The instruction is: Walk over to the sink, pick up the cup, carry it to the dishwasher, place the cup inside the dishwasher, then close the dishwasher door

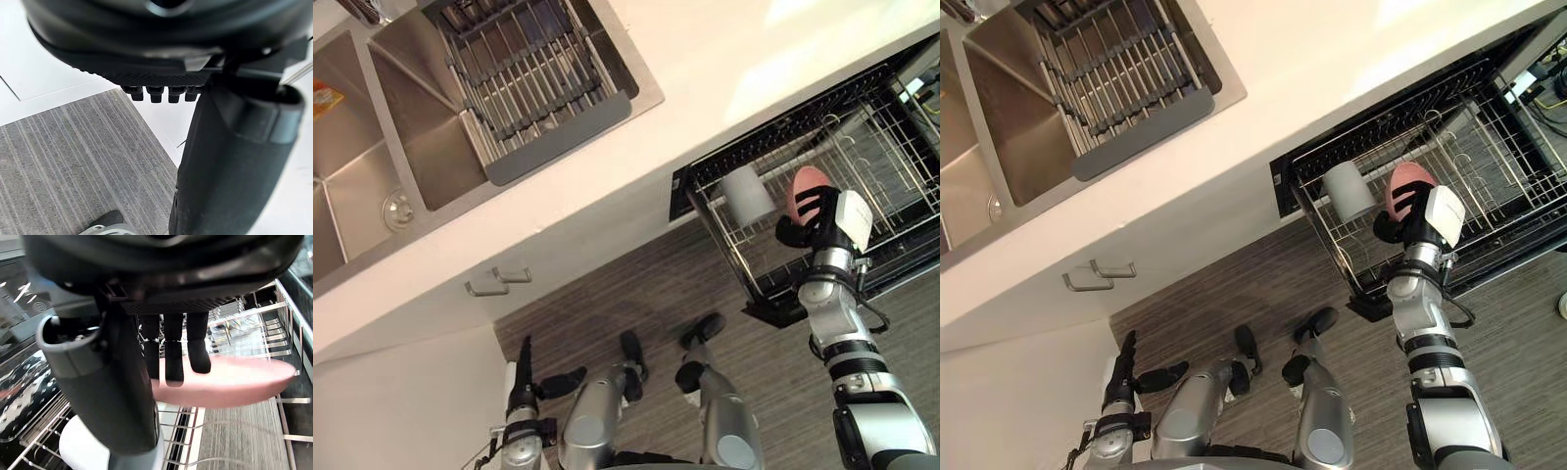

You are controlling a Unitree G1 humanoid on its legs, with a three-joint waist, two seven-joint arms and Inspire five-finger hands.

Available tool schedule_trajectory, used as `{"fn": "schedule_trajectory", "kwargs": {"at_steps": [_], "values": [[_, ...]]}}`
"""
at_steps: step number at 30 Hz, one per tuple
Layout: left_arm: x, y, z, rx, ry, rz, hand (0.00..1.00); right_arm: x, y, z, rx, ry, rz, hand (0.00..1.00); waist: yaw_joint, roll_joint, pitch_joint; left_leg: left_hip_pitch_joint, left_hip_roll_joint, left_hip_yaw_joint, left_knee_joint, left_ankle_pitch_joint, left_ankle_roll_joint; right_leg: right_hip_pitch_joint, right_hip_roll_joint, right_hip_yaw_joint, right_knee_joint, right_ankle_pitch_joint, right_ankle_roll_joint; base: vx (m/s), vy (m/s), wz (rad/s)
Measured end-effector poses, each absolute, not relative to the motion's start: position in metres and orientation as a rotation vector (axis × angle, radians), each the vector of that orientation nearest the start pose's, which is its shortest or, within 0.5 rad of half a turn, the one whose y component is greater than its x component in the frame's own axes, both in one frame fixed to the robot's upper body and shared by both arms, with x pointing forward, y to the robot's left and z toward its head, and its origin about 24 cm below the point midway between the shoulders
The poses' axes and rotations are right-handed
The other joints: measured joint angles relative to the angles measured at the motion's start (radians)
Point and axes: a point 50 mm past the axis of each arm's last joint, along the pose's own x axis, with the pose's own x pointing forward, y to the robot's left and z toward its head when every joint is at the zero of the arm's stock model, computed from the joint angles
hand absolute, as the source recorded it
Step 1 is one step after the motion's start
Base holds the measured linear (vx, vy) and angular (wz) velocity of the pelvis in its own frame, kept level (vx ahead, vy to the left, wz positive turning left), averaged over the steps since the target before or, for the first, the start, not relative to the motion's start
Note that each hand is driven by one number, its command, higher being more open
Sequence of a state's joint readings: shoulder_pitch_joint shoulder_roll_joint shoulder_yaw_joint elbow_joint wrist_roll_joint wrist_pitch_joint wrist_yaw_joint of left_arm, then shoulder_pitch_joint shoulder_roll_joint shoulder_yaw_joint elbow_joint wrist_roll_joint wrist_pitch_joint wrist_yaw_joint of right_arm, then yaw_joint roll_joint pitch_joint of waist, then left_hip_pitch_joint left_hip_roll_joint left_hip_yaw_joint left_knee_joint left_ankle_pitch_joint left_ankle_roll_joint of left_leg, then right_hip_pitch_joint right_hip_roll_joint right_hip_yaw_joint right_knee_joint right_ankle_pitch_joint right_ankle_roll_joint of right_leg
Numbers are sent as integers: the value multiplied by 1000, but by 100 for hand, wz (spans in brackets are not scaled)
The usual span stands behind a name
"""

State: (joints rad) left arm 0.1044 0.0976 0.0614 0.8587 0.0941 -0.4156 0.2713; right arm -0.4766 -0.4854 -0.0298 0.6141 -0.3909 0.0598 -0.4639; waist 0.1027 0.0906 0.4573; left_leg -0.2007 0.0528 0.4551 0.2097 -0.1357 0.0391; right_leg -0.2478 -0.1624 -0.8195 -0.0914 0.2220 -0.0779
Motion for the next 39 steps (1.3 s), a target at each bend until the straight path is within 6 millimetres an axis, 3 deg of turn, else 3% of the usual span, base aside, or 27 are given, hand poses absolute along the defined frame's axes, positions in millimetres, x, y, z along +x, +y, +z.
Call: {"fn": "schedule_trajectory", "kwargs": {"at_steps": [4,10,15,26,31,39], "values": [[150,206,-111,227,517,321,100,324,-290,92,-733,-9,-621,100,-3,0,0,1,0,0,-1,0,0,1,2,8,0,0,0,0,113,-1],[148,203,-113,212,527,332,100,283,-270,79,-502,-112,-676,100,-18,-2,-3,63,0,4,-31,0,0,46,6,64,0,-1,13,24,95,-4],[135,207,-117,218,561,373,100,262,-256,76,-377,-186,-666,100,-40,-23,-27,123,-1,25,-61,-1,-3,85,12,83,0,-14,28,12,74,-12],[103,218,-127,229,664,446,100,223,-247,100,-345,-384,-584,100,-45,-85,-179,231,16,62,-96,-16,-28,161,43,112,0,-38,42,37,57,-11],[92,221,-130,219,693,480,100,210,-258,101,-325,-388,-680,100,-48,-101,-215,264,17,78,-104,-17,-29,183,46,122,0,-47,50,-19,52,-8],[54,225,-139,196,810,570,100,177,-296,106,-196,-449,-838,100,-75,-105,-288,296,38,101,-100,-30,-48,208,69,143,0,-61,44,-8,28,-10]]}}
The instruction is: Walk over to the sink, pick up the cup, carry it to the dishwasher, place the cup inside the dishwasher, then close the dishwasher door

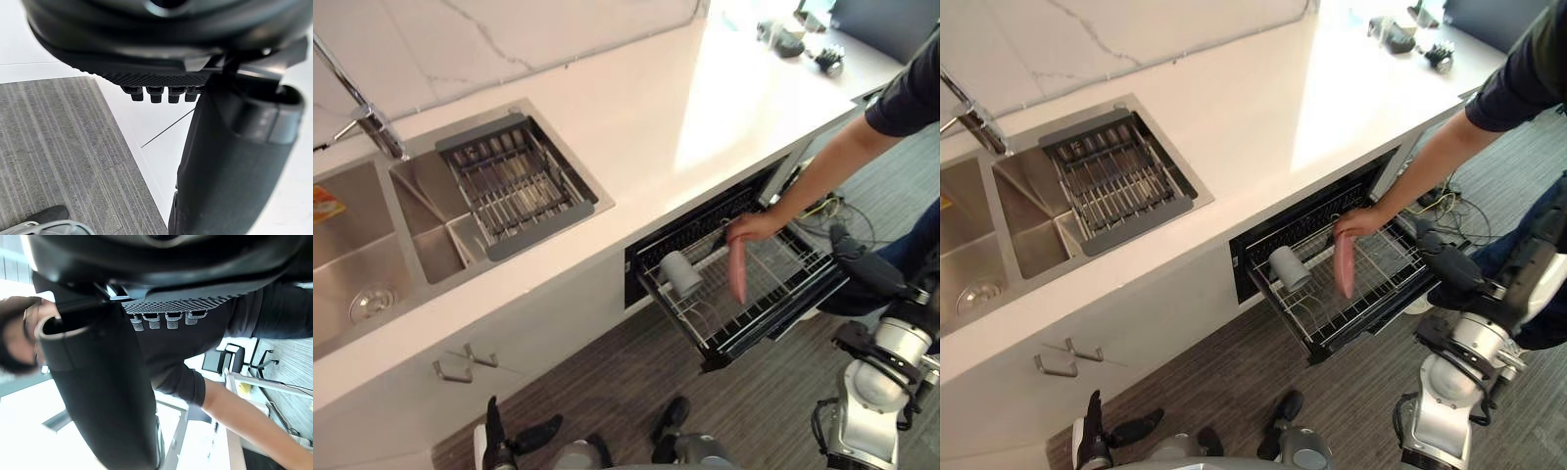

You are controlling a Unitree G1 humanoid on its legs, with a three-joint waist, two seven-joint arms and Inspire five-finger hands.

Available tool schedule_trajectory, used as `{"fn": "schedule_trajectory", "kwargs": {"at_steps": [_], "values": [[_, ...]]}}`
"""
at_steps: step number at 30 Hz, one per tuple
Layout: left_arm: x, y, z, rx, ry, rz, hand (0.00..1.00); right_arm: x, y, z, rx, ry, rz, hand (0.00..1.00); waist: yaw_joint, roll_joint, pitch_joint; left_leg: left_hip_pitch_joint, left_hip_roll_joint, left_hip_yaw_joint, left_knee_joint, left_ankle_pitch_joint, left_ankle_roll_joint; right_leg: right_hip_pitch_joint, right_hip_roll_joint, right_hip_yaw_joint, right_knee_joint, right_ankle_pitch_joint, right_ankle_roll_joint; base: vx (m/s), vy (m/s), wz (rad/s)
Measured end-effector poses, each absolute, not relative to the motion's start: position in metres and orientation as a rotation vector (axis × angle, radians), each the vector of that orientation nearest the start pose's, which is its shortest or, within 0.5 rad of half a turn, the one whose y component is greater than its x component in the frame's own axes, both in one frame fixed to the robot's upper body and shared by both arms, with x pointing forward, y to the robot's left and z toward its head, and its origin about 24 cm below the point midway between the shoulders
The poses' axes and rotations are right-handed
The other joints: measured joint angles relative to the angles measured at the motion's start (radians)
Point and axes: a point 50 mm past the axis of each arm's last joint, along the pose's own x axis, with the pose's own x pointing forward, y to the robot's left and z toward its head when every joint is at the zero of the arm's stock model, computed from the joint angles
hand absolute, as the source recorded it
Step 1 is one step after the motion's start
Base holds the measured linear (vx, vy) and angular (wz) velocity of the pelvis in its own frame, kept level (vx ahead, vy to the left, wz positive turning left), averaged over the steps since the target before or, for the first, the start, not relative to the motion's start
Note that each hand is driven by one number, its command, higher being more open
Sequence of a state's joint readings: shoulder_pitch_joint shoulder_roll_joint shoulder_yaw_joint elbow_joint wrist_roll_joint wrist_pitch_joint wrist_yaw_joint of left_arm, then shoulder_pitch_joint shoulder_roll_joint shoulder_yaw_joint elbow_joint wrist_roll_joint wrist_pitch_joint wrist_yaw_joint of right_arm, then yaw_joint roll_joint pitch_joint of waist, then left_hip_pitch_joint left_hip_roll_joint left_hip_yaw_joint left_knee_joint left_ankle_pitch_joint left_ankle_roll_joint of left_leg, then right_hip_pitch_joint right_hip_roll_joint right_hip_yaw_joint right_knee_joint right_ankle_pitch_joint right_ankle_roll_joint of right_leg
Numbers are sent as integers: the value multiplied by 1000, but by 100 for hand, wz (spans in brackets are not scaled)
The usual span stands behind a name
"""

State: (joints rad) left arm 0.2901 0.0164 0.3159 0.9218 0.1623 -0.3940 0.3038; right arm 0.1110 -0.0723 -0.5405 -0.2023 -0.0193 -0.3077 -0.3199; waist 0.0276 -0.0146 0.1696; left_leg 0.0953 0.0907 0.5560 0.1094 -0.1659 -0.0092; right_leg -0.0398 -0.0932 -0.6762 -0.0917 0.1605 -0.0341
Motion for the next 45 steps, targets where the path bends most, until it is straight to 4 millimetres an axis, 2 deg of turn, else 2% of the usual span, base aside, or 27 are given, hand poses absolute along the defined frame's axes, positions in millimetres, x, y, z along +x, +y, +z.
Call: {"fn": "schedule_trajectory", "kwargs": {"at_steps": [4,10,15,17,20,21,22,23,24,25,26,27,29,31,32,33,34,35,36,39,42,45], "values": [[47,226,-142,204,841,580,100,174,-296,103,-166,-441,-767,100,-17,-3,-12,23,4,1,0,-3,-4,22,5,3,0,2,-3,-8,44,-4],[45,226,-142,202,846,565,100,175,-286,97,-108,-443,-614,100,-16,-6,-37,25,3,0,0,-3,-5,26,4,1,0,-5,4,-33,52,1],[45,225,-143,124,846,534,100,182,-276,98,-92,-454,-532,100,-18,-5,-41,28,-2,-57,-1,-4,-2,56,-7,-47,6,-5,5,4,56,27],[43,224,-144,106,856,536,100,186,-271,99,-84,-463,-507,100,-17,-2,-46,25,-6,-75,-1,-6,3,55,-20,-63,29,-11,14,19,105,33],[38,221,-146,87,880,544,100,198,-259,104,-65,-490,-455,100,-15,13,-54,27,-8,-108,-8,-3,21,21,-75,-67,175,-44,39,32,137,33],[37,221,-146,89,883,543,100,202,-255,107,-57,-503,-433,100,-14,14,-53,29,-10,-122,-12,1,32,-7,-112,-54,275,-71,28,23,135,41],[37,222,-146,92,886,543,100,204,-253,108,-54,-509,-424,100,-17,13,-51,33,-14,-135,-16,3,37,-26,-147,-44,358,-104,4,37,137,60],[35,224,-147,102,892,538,100,205,-250,108,-51,-515,-412,100,-17,11,-50,49,-27,-166,-18,2,46,-55,-216,-28,540,-162,-55,41,91,60],[34,225,-146,111,894,532,100,205,-249,109,-51,-519,-407,100,-16,4,-52,57,-34,-186,-15,-2,51,-63,-236,-3,600,-168,-64,63,42,89],[33,228,-146,141,900,519,100,206,-248,109,-54,-526,-399,100,-17,-3,-56,57,-41,-228,-6,-11,57,-68,-239,83,633,-166,-61,82,-7,104],[35,230,-145,158,902,507,100,207,-248,112,-76,-534,-393,100,-18,-6,-60,49,-44,-279,-1,-21,66,-66,-227,172,641,-155,-45,85,-20,113],[36,231,-145,166,903,500,100,207,-249,114,-89,-539,-392,100,-18,-6,-59,47,-47,-306,-2,-19,69,-69,-226,204,655,-152,-40,120,-38,123],[38,236,-144,191,915,504,100,208,-252,119,-140,-546,-391,100,-29,-3,-56,50,-52,-396,-7,-8,61,-73,-195,313,649,-233,49,160,-93,118],[36,242,-144,213,936,521,100,209,-252,128,-167,-580,-374,100,-28,-11,-61,47,-53,-466,-8,-2,49,-75,-134,386,529,-259,68,167,-167,112],[36,245,-144,221,937,525,100,209,-252,133,-176,-600,-369,100,-28,-13,-62,42,-53,-498,-7,-3,41,-87,-110,418,478,-257,70,144,-208,122],[37,248,-142,230,931,528,100,209,-251,140,-191,-628,-367,100,-30,-28,-69,27,-55,-543,11,-15,24,-101,-80,477,394,-236,66,109,-188,101],[37,251,-141,240,926,530,100,209,-250,143,-195,-642,-370,100,-30,-38,-72,15,-63,-561,27,-25,14,-102,-73,510,351,-187,63,187,-298,105],[37,251,-142,239,939,530,100,209,-249,146,-228,-648,-374,100,-27,-29,-70,3,-53,-593,53,-42,-7,-91,-57,532,353,-177,129,233,-285,67],[36,246,-143,227,943,524,100,213,-247,148,-264,-641,-364,100,-16,-13,-73,6,-23,-590,53,-43,-22,-78,-34,518,338,-178,119,237,-272,50],[35,237,-146,214,950,503,100,218,-243,150,-348,-627,-343,100,-13,-9,-70,37,23,-580,14,-38,-45,-9,9,476,261,-177,100,117,-128,25],[36,232,-148,209,959,468,100,228,-234,159,-482,-638,-284,100,-9,-12,-70,52,32,-577,4,-40,-51,47,27,472,166,-143,99,40,-30,2],[42,238,-146,225,940,466,100,241,-225,165,-669,-622,-161,100,2,-14,-72,53,25,-574,1,-38,-48,82,23,470,93,-108,108,-12,10,0]]}}
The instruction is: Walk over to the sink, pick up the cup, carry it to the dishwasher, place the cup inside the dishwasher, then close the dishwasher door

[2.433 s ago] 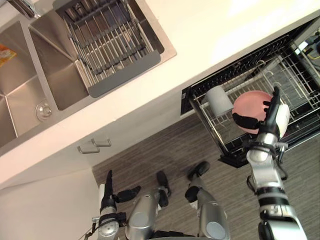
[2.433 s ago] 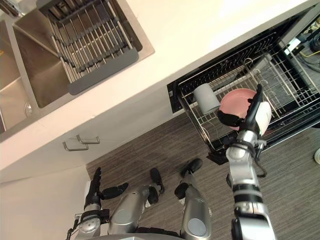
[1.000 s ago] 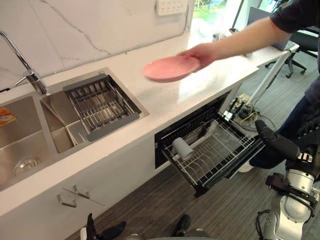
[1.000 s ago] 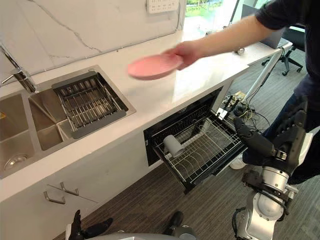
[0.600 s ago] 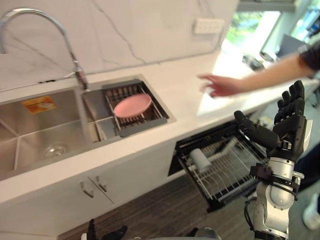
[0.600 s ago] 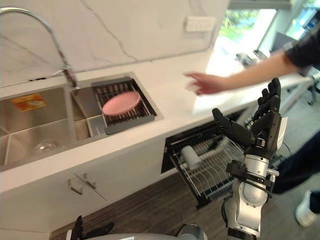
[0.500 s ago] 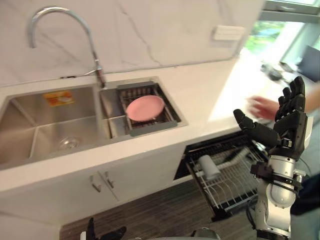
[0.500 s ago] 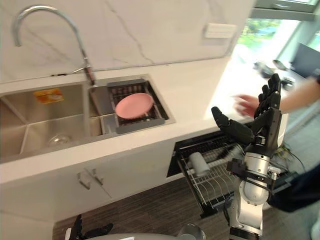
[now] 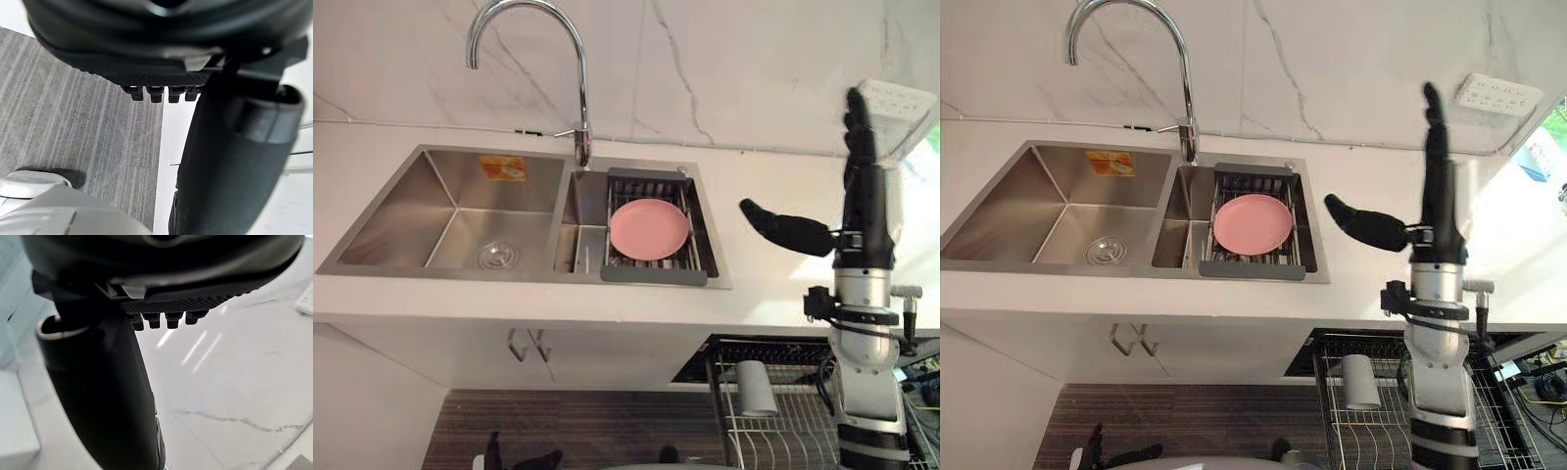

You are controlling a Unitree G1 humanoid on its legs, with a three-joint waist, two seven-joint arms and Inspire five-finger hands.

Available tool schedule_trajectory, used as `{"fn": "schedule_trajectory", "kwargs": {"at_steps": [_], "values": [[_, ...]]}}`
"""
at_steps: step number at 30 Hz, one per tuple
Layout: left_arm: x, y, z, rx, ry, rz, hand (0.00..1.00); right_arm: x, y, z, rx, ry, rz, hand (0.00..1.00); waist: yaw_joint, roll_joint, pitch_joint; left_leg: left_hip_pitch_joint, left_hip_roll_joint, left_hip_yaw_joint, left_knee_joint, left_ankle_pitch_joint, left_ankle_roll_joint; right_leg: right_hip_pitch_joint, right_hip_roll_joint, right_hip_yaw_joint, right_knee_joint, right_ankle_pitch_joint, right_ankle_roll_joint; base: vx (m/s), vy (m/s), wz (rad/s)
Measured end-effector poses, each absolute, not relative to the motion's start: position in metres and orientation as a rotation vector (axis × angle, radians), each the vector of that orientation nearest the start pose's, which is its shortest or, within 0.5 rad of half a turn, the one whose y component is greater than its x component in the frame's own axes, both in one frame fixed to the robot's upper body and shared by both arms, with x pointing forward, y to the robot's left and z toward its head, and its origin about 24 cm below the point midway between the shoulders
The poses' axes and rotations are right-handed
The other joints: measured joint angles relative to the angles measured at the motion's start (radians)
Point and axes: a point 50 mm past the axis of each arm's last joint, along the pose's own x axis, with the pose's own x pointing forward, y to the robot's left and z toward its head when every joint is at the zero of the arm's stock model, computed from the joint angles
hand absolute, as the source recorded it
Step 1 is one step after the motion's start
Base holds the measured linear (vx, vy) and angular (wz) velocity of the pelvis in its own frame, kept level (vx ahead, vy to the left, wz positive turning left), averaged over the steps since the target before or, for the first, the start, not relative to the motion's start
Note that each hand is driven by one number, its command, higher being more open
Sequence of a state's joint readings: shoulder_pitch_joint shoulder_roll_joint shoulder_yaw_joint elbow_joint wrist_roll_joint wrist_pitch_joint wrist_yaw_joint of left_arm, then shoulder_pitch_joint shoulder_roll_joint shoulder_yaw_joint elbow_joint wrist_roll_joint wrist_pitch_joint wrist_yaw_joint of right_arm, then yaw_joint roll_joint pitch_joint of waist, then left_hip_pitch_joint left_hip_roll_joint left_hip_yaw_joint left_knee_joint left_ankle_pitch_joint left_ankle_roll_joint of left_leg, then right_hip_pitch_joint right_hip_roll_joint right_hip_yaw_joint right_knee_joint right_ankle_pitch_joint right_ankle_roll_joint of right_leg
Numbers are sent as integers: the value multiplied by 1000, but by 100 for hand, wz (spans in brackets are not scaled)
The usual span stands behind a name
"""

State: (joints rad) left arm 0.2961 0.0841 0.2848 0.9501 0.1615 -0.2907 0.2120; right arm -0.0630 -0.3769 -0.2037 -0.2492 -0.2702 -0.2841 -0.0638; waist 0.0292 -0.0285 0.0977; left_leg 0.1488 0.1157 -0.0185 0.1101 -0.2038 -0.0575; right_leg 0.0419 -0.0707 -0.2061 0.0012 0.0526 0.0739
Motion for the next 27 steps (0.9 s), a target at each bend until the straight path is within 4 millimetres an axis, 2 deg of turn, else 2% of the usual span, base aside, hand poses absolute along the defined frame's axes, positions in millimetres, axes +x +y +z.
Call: {"fn": "schedule_trajectory", "kwargs": {"at_steps": [6,12,16,21,27], "values": [[48,258,-140,302,935,456,100,268,-213,145,-904,-433,54,100,11,-4,-4,-20,-7,-23,-28,29,-4,11,-4,-34,-64,34,-2,-39,-10,13],[47,255,-142,301,962,423,100,284,-214,120,-1123,-200,169,100,12,-5,-5,-23,-3,-26,-67,60,-17,12,-4,-62,-80,44,-6,-22,-25,14],[48,254,-143,301,966,414,100,289,-217,118,-1188,-154,184,100,9,-7,-6,-23,-4,-25,-72,67,-20,13,-4,-65,-85,50,-6,-41,-5,2],[49,252,-144,303,969,389,100,300,-212,124,-1306,-159,198,100,7,-7,-7,-23,-6,-27,-81,81,-20,11,-6,-66,-86,57,-10,-67,-7,1],[50,249,-144,301,970,366,100,309,-205,127,-1363,-172,216,100,8,-8,-7,-22,-7,-34,-102,106,-21,8,-8,-74,-87,66,-16,-80,-17,4]]}}
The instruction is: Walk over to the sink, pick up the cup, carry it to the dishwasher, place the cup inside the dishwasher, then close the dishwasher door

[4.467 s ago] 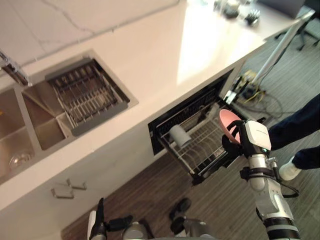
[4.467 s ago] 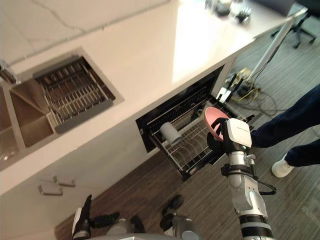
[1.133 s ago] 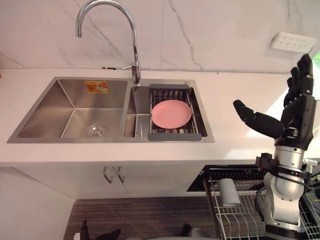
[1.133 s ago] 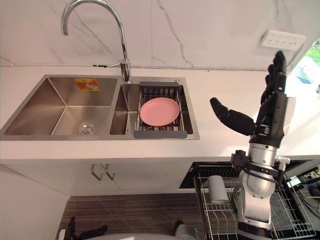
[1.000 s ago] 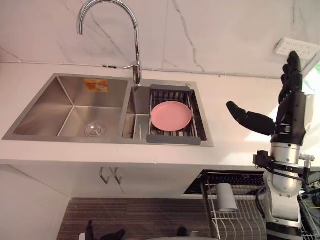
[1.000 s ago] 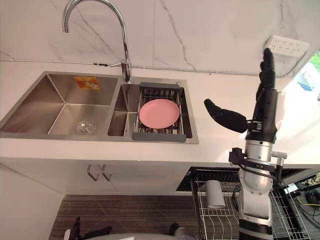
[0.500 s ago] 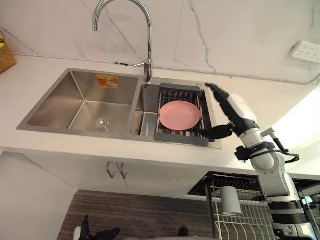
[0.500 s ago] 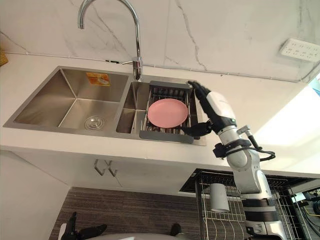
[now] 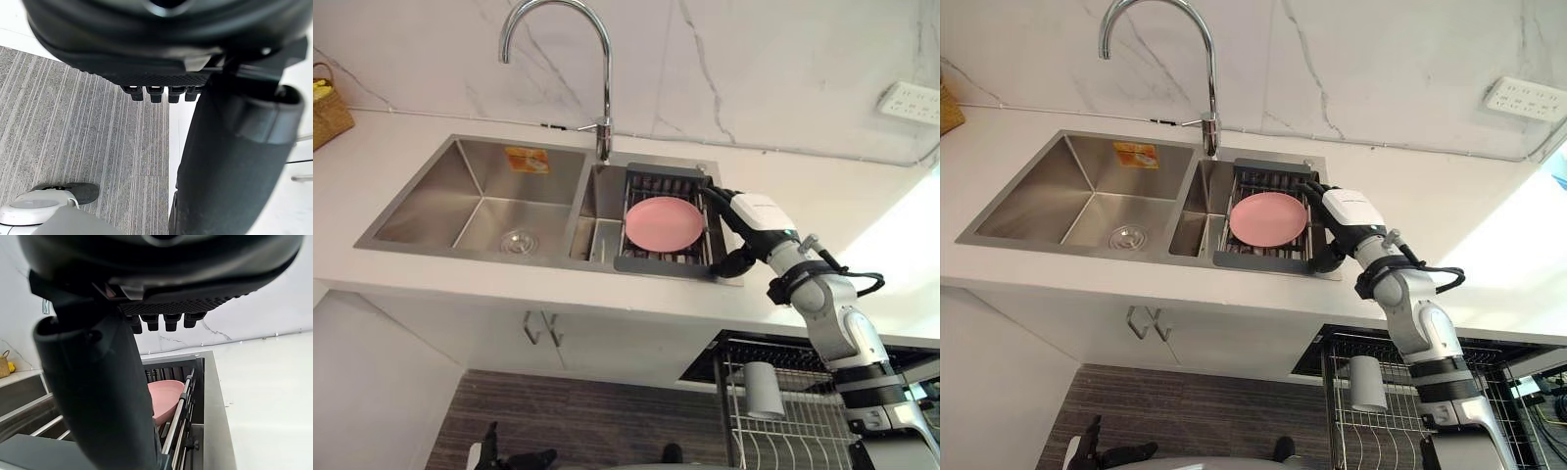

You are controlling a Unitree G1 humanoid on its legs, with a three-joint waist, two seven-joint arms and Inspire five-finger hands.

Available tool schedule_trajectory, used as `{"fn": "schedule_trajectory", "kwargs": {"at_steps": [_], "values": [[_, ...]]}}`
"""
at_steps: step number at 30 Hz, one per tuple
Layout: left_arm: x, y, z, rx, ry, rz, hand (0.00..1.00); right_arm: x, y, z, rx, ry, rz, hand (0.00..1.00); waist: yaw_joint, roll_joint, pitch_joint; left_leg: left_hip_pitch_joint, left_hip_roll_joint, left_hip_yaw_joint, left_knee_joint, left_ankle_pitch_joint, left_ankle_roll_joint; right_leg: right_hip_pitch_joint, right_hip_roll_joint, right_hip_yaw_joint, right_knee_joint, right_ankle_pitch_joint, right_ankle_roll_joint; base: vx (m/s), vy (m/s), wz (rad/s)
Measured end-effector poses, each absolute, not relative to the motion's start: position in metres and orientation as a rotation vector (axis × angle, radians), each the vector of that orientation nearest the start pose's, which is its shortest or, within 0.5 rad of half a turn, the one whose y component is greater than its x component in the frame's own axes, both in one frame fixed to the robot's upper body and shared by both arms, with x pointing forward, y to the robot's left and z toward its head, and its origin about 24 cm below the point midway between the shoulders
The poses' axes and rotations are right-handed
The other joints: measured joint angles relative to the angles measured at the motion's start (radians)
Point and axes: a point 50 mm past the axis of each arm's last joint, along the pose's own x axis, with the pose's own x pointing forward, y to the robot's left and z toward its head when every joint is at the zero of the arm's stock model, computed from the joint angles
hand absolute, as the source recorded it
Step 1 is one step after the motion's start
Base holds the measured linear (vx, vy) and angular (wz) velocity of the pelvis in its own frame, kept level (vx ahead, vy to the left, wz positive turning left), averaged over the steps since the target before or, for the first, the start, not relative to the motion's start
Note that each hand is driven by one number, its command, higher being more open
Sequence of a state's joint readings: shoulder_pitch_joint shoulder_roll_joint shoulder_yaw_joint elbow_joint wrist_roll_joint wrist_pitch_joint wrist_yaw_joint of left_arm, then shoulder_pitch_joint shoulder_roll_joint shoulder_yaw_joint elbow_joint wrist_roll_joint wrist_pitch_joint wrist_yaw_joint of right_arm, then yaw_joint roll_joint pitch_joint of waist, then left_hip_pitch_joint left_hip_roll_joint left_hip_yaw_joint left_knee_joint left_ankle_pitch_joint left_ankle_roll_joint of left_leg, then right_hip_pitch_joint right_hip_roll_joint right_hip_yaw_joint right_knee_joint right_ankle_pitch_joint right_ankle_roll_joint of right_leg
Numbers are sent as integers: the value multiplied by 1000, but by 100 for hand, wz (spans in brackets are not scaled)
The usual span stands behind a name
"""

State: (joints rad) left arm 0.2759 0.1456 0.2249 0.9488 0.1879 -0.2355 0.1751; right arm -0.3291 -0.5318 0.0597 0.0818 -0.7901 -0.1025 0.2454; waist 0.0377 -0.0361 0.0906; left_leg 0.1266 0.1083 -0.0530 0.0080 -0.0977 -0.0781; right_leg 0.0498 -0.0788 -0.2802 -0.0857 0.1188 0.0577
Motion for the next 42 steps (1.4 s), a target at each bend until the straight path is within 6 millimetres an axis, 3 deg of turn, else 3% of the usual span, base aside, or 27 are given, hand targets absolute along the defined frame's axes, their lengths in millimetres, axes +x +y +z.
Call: {"fn": "schedule_trajectory", "kwargs": {"at_steps": [15,30,35,42], "values": [[50,245,-146,303,983,347,100,326,-202,123,-1461,-204,211,100,4,-2,-1,-3,-11,-19,-15,25,4,0,-10,-16,-4,11,-1,-49,4,3],[53,241,-147,305,978,327,100,329,-210,110,-1487,-255,113,100,14,-2,-1,-10,-15,-32,-32,42,-3,-4,-11,-29,-5,13,-4,-43,6,3],[60,238,-146,310,960,308,100,334,-217,96,-1529,-179,106,100,27,-2,-1,-13,-15,-42,-40,52,-4,-4,-12,-40,-5,13,-4,-35,1,6],[62,238,-146,312,956,314,100,335,-220,95,-1532,-171,95,100,29,-2,-2,-13,-17,-49,-44,59,1,-3,-15,-48,-2,14,-7,-12,7,4]]}}
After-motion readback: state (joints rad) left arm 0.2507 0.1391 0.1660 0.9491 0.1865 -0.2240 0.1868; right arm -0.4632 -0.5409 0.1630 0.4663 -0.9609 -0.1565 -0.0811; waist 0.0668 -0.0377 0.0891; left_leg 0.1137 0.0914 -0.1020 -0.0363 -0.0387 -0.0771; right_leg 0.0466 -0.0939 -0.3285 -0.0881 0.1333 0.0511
